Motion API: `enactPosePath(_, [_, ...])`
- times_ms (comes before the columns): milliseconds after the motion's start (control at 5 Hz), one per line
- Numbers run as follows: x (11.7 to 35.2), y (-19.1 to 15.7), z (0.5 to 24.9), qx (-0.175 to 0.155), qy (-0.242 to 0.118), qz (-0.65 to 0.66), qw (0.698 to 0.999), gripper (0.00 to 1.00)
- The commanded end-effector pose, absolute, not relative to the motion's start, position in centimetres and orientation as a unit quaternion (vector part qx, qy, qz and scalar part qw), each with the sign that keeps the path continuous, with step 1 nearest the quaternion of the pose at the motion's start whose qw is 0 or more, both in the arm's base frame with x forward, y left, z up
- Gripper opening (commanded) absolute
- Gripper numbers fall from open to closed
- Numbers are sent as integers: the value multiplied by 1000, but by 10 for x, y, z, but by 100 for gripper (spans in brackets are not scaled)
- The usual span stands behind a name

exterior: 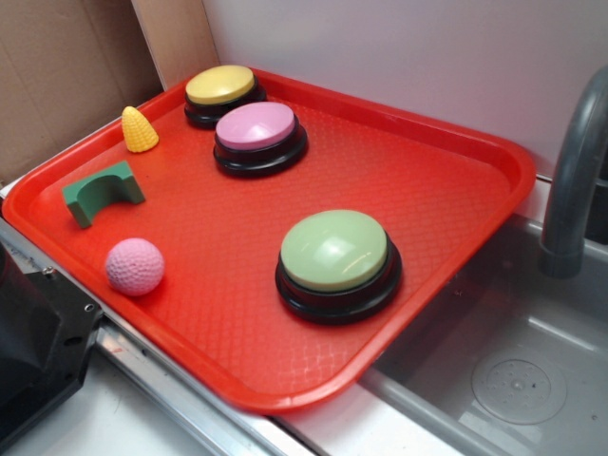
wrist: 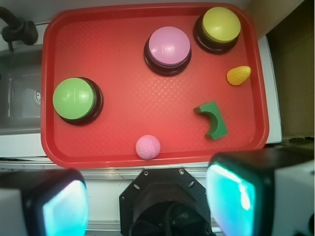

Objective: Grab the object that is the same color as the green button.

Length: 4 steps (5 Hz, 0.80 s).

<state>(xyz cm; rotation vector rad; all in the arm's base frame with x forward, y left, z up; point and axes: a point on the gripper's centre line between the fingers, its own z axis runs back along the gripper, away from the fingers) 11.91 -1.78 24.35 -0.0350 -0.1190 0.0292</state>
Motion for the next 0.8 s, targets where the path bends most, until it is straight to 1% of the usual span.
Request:
enactPosePath(0, [119,-18,244,-17,-59,15,998,100])
enactPosePath(200, [146,32,202,25,-53,28,998,100])
enactPosePath(400, [165,57,165,60,-76,-19,995,100])
enactPosePath(600, [167,79,137,42,-87,-9,995,100])
